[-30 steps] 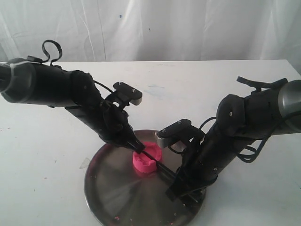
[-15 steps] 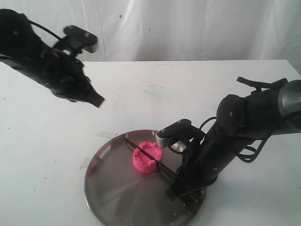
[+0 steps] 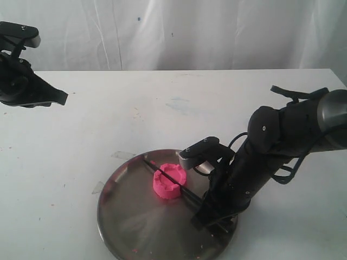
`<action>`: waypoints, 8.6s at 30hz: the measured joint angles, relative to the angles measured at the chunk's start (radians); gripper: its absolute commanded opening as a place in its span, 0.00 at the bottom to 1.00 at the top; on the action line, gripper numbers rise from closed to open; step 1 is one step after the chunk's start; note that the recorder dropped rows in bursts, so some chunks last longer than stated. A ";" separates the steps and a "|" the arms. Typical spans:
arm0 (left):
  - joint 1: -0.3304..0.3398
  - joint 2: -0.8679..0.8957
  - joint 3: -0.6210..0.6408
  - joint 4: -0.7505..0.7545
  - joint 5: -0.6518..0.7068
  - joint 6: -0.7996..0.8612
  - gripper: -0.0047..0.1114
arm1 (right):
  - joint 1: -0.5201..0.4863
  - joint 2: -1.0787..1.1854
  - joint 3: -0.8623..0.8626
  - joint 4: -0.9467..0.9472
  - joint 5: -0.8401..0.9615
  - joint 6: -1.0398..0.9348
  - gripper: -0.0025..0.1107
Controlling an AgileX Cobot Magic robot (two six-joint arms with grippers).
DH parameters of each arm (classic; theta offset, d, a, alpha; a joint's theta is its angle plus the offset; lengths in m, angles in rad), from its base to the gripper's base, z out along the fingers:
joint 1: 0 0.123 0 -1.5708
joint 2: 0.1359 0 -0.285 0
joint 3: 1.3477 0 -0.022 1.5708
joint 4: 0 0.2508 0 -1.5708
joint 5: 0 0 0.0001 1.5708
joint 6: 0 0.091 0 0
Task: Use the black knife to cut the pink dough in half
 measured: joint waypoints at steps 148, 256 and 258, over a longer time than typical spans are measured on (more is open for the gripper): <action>0.000 0.000 0.000 -0.068 0.051 0.010 0.04 | -0.114 -0.153 -0.087 -0.300 -0.011 0.437 0.30; 0.023 -1.321 0.628 0.998 0.186 -1.070 0.04 | -0.557 -1.787 0.876 -0.475 -0.248 0.725 0.02; 0.049 -1.324 0.645 0.900 0.193 -1.001 0.04 | -0.557 -1.787 0.876 -0.475 -0.247 0.725 0.02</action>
